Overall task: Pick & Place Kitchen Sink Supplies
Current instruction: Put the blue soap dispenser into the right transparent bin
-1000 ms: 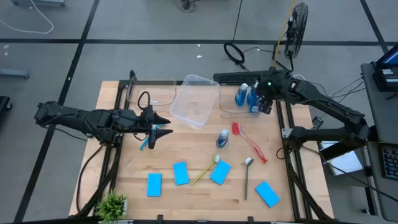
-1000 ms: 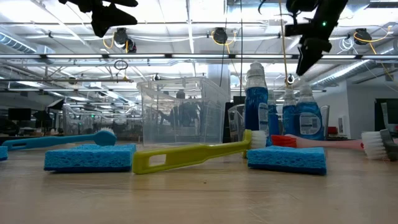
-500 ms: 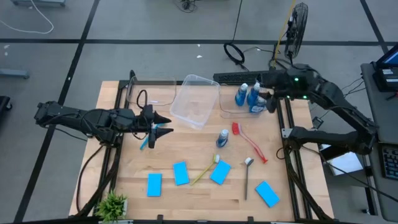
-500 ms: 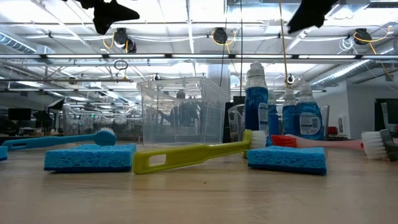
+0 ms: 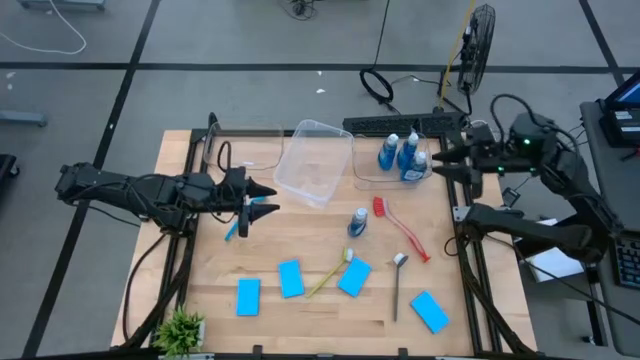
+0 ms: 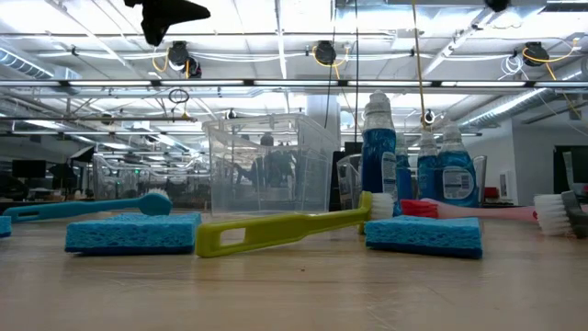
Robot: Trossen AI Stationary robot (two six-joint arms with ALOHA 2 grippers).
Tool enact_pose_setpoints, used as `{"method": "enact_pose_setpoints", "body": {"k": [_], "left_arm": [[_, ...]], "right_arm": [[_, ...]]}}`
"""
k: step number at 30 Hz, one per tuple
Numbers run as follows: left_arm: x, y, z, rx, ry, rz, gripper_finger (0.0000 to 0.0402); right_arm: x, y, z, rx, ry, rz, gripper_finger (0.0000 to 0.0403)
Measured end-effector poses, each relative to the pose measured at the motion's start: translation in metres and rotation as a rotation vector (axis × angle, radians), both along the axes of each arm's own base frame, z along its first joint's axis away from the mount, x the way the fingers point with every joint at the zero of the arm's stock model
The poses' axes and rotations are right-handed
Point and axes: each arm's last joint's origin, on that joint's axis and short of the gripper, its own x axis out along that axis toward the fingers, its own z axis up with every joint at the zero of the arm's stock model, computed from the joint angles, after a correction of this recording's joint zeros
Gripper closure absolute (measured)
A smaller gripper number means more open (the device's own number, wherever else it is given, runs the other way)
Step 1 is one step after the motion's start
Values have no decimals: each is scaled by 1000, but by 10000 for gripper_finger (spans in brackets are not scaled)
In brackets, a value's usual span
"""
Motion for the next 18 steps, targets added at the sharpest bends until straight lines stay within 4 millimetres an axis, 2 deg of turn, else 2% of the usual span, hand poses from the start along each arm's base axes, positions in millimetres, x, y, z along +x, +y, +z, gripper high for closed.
{"method": "enact_pose_setpoints", "body": {"k": [5, 10, 18], "left_arm": [[1, 0, 4, -24, -46, 3, 188], [1, 0, 6, -61, -67, 9, 188], [11, -1, 0, -142, -56, 29, 188]], "right_arm": [[-15, 10, -5, 30, 26, -15, 222], [-25, 15, -12, 18, 64, -101, 222], [-25, 15, -41, 67, 130, -75, 222]]}}
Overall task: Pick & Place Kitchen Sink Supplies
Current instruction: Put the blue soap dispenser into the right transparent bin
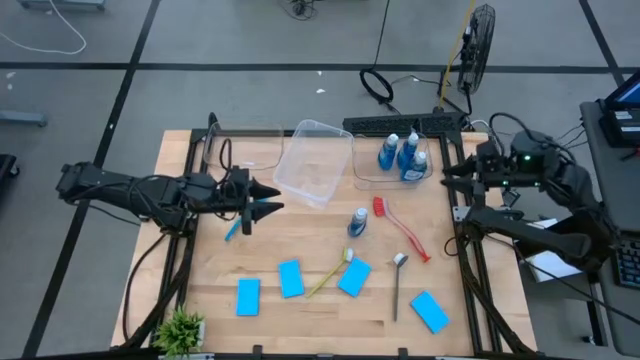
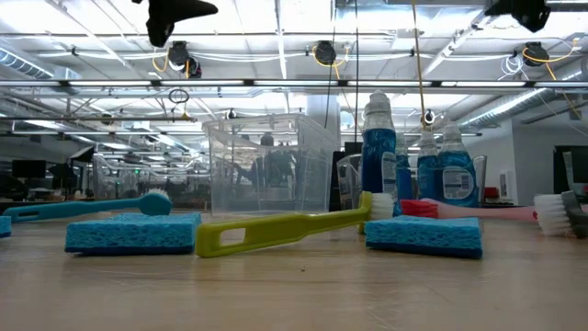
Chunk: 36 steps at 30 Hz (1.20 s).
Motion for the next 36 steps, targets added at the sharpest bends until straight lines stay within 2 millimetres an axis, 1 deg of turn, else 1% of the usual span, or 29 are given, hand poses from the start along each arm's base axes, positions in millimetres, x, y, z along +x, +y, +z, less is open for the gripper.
{"method": "enact_pose_setpoints", "body": {"k": [3, 6, 9, 12, 16, 21, 28, 31, 36], "left_arm": [[7, 0, -3, -22, -11, 40, 188], [14, 0, -4, -23, -25, 57, 188], [20, -2, -6, -26, -35, 53, 188], [26, -4, -9, -30, -43, 49, 188], [32, -5, -11, -36, -34, 52, 188], [46, -7, 4, 19, 7, 46, 188], [72, -10, 31, 105, 178, 32, 188], [85, -12, 37, 135, 256, 23, 188], [107, -15, 46, 180, 329, 5, 188]], "right_arm": [[4, -2, -16, 7, 35, 29, 222], [5, -5, -32, -26, 73, -33, 222], [4, -7, -44, -77, 65, -101, 222], [0, -6, -49, -135, 6, -157, 222], [-7, -1, -56, -157, -91, -171, 222], [-18, 6, -67, -149, -151, -187, 222], [-29, 13, -81, -178, -200, -236, 222], [-33, 14, -87, -196, -213, -266, 222], [-29, 11, -93, -224, -224, -267, 222]]}}
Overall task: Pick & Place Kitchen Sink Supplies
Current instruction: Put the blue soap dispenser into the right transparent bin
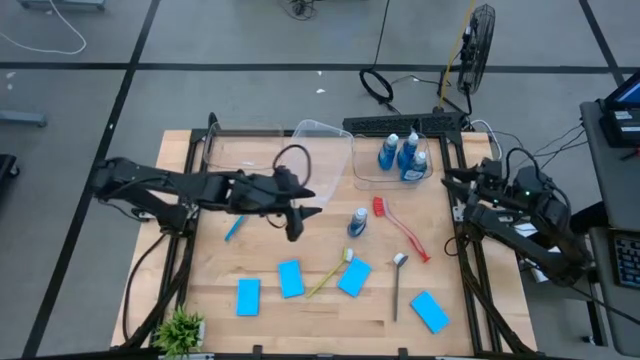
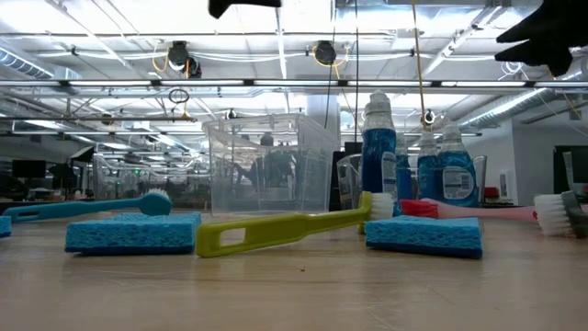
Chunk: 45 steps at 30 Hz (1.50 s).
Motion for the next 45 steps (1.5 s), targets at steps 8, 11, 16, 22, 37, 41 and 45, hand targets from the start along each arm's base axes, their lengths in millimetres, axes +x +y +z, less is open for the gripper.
{"method": "enact_pose_setpoints", "body": {"k": [8, 11, 16, 22, 37, 41, 45], "left_arm": [[35, -4, 0, 40, 35, -23, 188], [46, -5, -3, 43, 61, -22, 188], [63, -5, -5, 33, 76, -14, 188], [79, -4, -7, 22, 95, 1, 188], [98, 5, -25, -53, 102, 73, 188], [108, 9, -35, -68, 89, 91, 188], [116, 15, -49, -80, 119, 89, 188]], "right_arm": [[22, -16, -24, -13, -50, 5, 222], [29, -19, -34, -2, -45, 17, 222], [37, -25, -45, -7, -75, 31, 222], [47, -30, -62, 20, -111, 76, 222], [63, -39, -96, 35, -311, 138, 222], [63, -38, -91, 20, -362, 172, 222], [63, -38, -90, 13, -371, 172, 222]]}}
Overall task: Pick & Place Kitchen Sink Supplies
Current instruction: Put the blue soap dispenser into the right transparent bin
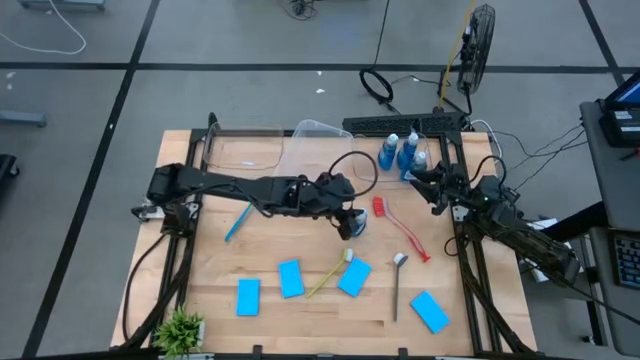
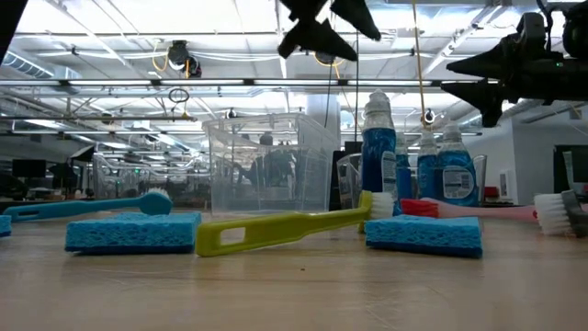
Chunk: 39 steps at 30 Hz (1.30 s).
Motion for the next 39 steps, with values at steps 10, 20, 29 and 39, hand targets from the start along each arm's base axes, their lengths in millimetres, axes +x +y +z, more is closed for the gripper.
{"method": "enact_pose_setpoints", "body": {"k": [10, 20, 29, 39], "left_arm": [[9, 9, -16, -18, 34, 3, 188], [10, 9, -12, -16, 13, -14, 188], [11, 7, -11, -60, 2, -65, 188], [11, 5, -11, -13, 10, -99, 159]], "right_arm": [[0, 0, 0, 2, 3, -1, 222], [0, 0, -1, 7, 8, -2, 222], [0, 0, -1, 7, 8, -2, 222], [0, 0, -1, 4, 9, -3, 222]]}}
